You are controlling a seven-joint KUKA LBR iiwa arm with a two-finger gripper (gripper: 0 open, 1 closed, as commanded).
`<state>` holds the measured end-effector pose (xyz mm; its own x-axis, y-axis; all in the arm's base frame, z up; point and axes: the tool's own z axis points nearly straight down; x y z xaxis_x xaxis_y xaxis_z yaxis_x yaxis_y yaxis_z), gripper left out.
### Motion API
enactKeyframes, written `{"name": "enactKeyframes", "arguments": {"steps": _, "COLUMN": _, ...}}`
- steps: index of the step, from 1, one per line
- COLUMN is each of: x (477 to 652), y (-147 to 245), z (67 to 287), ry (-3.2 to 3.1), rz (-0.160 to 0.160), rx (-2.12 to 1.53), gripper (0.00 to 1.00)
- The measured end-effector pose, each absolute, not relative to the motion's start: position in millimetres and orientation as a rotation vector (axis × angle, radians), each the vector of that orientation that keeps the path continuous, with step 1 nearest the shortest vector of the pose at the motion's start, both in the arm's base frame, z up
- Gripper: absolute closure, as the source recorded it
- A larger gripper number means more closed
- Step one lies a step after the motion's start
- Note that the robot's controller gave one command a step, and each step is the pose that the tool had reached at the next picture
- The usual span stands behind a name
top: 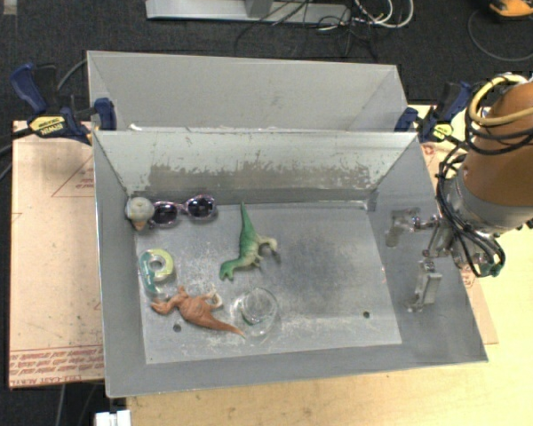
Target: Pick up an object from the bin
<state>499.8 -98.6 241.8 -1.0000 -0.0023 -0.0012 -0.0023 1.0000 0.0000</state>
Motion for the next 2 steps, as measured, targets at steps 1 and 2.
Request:
{"name": "enactKeyframes", "arguments": {"steps": 1, "x": 499.9, "y": -98.6, "z": 241.8, "ry": 3.14, "rz": 0.0, "rx": -0.004, "gripper": 0.0}}
{"name": "enactKeyframes", "arguments": {"steps": 2, "x": 559.1, "y": -56.9, "z": 197.4, "ry": 3.133, "rz": -0.001, "rx": -0.03, "gripper": 0.0}}
